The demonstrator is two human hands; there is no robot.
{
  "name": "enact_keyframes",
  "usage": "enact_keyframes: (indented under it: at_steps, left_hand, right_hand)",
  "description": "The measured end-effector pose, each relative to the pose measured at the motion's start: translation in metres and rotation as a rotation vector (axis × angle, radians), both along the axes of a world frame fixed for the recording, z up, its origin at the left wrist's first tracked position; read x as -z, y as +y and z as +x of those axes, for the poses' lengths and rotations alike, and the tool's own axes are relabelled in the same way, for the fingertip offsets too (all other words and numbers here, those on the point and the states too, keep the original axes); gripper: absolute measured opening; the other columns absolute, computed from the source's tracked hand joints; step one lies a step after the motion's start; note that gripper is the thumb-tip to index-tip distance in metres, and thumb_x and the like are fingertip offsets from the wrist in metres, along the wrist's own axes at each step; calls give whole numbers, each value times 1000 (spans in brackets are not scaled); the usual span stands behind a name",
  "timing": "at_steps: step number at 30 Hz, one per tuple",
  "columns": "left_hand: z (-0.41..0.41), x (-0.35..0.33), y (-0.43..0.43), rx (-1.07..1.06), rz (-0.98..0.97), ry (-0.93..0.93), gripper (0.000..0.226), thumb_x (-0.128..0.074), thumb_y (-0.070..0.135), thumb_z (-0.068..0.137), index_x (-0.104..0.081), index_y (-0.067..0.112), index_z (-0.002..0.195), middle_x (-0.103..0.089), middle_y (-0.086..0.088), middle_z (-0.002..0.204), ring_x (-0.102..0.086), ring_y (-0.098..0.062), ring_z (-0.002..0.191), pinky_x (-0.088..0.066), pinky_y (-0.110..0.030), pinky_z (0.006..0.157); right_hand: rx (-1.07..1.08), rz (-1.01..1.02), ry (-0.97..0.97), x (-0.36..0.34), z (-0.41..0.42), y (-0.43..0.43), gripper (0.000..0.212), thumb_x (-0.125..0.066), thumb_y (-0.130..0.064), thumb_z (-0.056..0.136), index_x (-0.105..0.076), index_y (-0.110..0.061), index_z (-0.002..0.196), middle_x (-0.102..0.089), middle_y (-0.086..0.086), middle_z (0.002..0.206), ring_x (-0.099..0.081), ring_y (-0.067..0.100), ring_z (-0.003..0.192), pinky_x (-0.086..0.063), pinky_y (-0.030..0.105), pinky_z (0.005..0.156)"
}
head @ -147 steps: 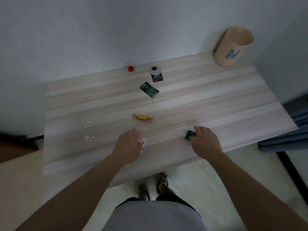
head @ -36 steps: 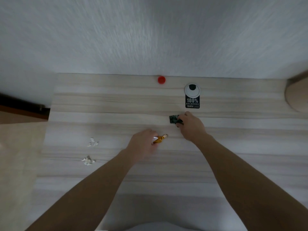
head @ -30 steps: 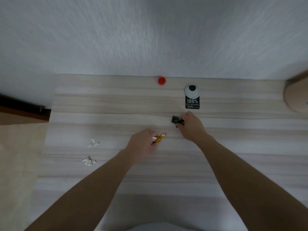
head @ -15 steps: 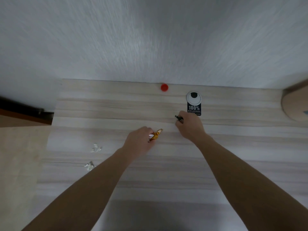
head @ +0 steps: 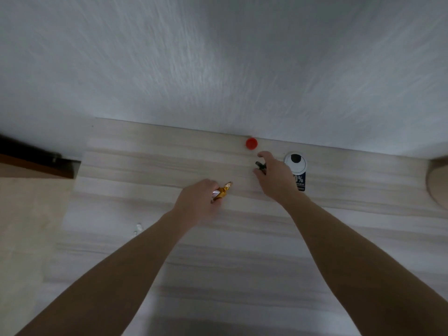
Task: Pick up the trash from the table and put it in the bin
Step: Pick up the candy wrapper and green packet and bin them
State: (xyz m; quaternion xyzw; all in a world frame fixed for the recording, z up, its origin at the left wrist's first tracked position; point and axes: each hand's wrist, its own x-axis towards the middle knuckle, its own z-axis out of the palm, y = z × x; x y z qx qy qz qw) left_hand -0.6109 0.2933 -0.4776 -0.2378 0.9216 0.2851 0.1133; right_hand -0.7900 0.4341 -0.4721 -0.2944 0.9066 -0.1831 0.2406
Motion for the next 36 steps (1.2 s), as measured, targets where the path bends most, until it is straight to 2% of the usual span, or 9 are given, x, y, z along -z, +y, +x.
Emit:
enact_keyframes:
  at_steps: [4, 7, 12, 18, 25, 30, 36]
  left_hand:
    - [-7, 3, -12, 11, -14, -1, 22, -59, 34, 85, -61, 23, 104, -60, 2, 100, -60, -23, 88, -46, -32, 72]
    - [-11, 5, -18, -7, -32, 26, 22, -59, 35, 83, -61, 23, 102, -61, 3, 98, -61, -23, 88, -49, -34, 73]
    - [-18, 7, -26, -31, -30, 36, 20, -58, 37, 83, -60, 23, 98, -60, 4, 94, -61, -22, 84, -49, -34, 71]
    - [-19, 9, -33, -30, -39, 28, 19, -58, 37, 84, -59, 23, 96, -59, 5, 91, -59, -21, 82, -47, -32, 69]
    - [-22, 5, -30, -27, -25, 21, 21, -59, 41, 85, -58, 24, 97, -60, 7, 93, -59, -18, 82, -48, -32, 69]
    - [-20, -10, -19, -16, -43, 35, 18, -57, 41, 86, -56, 25, 95, -59, 7, 90, -58, -16, 77, -45, -30, 65]
    - [-21, -37, 1, -1, -28, 59, 19, -58, 33, 87, -57, 18, 98, -60, 0, 94, -57, -21, 82, -40, -29, 66]
  right_hand:
    - [41, -24, 22, 2, -14, -19, 47, -58, -36, 92, -41, -21, 133, -67, 13, 109, -62, 34, 98, -53, 43, 82]
    - [48, -9, 44, 3, -23, -33, 50, -57, -42, 91, -40, -21, 133, -66, 13, 105, -62, 33, 95, -52, 41, 79]
    - [73, 32, 42, 10, -25, -48, 60, -55, -52, 87, -37, -22, 137, -65, 11, 114, -61, 34, 99, -53, 42, 82]
    - [62, 58, 44, 15, -23, -54, 44, -53, -45, 92, -43, -16, 125, -64, 13, 107, -61, 33, 93, -52, 40, 76]
    - [73, 36, -40, 6, -22, -45, 33, -57, -46, 88, -44, -21, 104, -66, 8, 93, -62, 29, 80, -56, 42, 71]
    - [73, 24, -53, -7, -12, -28, 34, -59, -43, 88, -43, -20, 106, -62, 4, 88, -60, 24, 74, -51, 33, 63]
    - [73, -23, -35, -44, -5, 1, 32, -60, -41, 87, -45, -17, 103, -64, 6, 84, -61, 23, 70, -55, 36, 60]
